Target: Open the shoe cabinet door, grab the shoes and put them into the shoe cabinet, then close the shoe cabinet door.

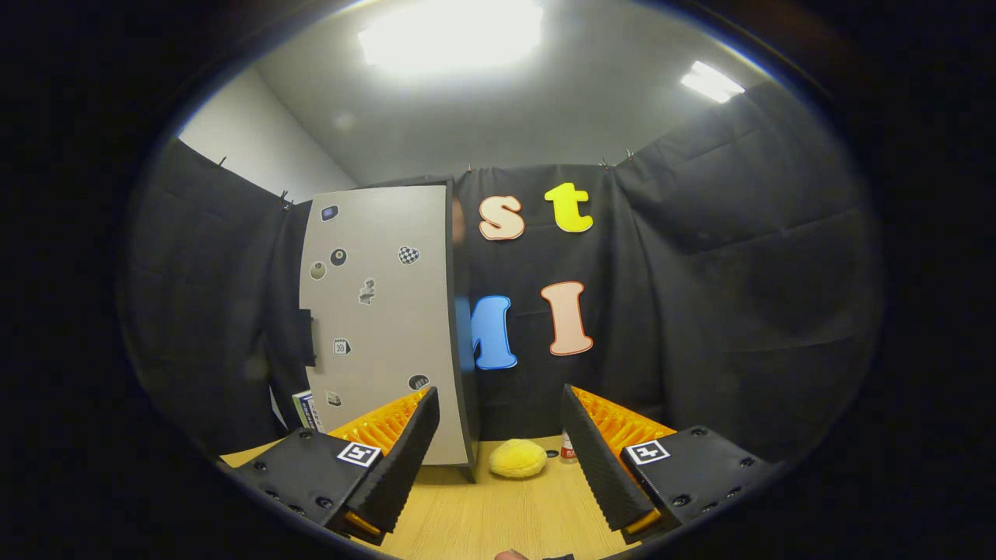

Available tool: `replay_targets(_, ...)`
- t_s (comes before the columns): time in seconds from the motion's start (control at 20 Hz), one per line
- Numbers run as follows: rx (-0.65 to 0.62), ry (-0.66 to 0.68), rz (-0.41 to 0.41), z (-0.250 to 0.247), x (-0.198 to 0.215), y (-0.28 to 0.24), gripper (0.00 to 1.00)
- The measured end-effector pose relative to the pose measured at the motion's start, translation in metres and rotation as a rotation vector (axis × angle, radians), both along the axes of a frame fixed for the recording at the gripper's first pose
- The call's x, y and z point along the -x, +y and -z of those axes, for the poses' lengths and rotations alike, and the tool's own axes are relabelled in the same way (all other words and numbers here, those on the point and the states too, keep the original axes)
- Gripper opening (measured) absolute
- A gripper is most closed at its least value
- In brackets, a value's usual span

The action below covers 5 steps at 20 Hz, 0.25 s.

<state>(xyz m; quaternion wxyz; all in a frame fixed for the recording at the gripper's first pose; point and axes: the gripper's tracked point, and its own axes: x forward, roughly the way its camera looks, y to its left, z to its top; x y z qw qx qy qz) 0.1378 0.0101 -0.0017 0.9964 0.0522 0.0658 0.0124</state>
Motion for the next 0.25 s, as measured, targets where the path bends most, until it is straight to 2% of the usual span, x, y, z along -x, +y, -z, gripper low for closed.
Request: replay_targets(0.25,0.011,-0.008,-0.004,-0.0064,-0.0002,0.0117,0.98)
